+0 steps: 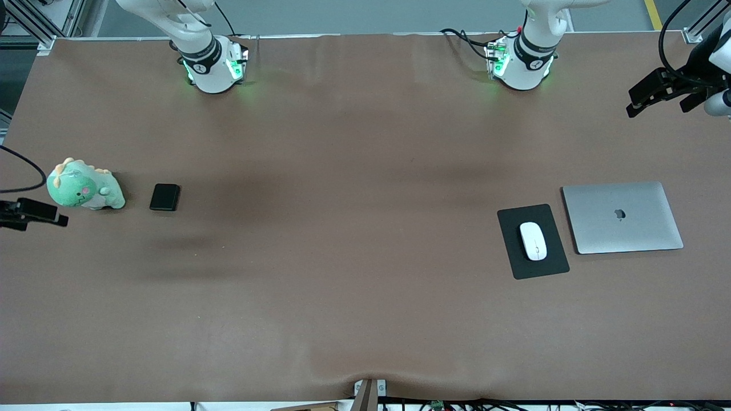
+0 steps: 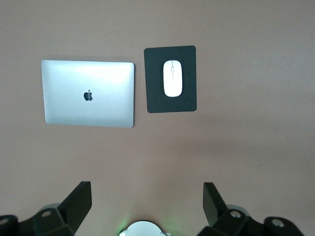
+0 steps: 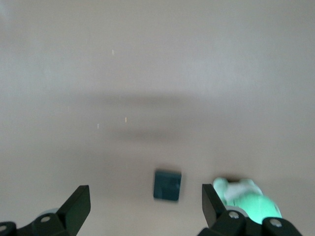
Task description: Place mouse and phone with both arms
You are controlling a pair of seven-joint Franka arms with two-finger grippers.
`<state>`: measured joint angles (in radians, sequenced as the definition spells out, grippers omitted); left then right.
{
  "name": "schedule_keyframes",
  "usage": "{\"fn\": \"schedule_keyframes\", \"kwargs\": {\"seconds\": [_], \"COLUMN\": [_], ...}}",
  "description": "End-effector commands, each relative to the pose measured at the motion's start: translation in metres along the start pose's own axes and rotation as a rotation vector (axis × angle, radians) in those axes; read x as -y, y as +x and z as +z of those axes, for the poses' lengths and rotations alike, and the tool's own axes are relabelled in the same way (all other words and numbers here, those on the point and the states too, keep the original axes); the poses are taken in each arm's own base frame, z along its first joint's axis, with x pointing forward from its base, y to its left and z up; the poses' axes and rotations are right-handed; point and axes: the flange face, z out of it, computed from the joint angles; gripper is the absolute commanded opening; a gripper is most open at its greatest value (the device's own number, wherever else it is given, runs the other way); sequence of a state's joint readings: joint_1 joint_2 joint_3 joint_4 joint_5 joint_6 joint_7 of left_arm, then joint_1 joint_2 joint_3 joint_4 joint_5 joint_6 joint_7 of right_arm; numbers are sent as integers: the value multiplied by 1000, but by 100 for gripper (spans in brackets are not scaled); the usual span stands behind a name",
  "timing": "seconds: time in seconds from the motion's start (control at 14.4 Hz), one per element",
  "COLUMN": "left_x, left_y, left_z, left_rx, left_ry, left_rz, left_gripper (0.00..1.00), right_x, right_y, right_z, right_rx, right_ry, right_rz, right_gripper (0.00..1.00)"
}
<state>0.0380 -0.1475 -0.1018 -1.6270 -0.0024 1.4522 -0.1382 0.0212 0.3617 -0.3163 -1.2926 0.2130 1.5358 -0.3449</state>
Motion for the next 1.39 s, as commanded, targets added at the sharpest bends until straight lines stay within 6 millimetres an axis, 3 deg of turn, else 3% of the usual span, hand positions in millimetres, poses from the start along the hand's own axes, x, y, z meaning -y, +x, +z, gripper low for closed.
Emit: {"fn": "schedule_keyframes", "kwargs": {"seconds": [0.0, 0.21, 0.42, 0.7, 0.84, 0.98, 1.11, 1.32], "left_x": [1, 0, -1, 1, 1, 4, 4, 4], "left_y": [-6, -5, -3, -3, -2, 3, 6, 8], "left_z": [1, 1, 5, 5, 5, 6, 7, 7], "left_rx": [-7, -15, -12, -15, -27, -41, -43, -43], "left_ry": [-22, -23, -23, -21, -23, -26, -27, -28], "left_rz": [13, 15, 16, 13, 13, 5, 5, 10], "left_gripper": [100, 100, 100, 100, 100, 100, 100, 100], "right_x": [13, 13, 11, 14, 36, 42, 63, 71], "right_y": [-34, -65, -103, -128, -134, -136, -132, -130], "right_z": [-58, -79, -86, -98, -108, -109, -107, -107], "right_rx": [-14, 20, 30, 35, 24, 24, 28, 30], "right_ry": [-21, -19, -8, -16, -20, -22, -31, -67], "right_rz": [-25, -15, 0, -5, -45, -51, -54, -35], "right_gripper": [100, 100, 100, 100, 100, 100, 100, 100]}}
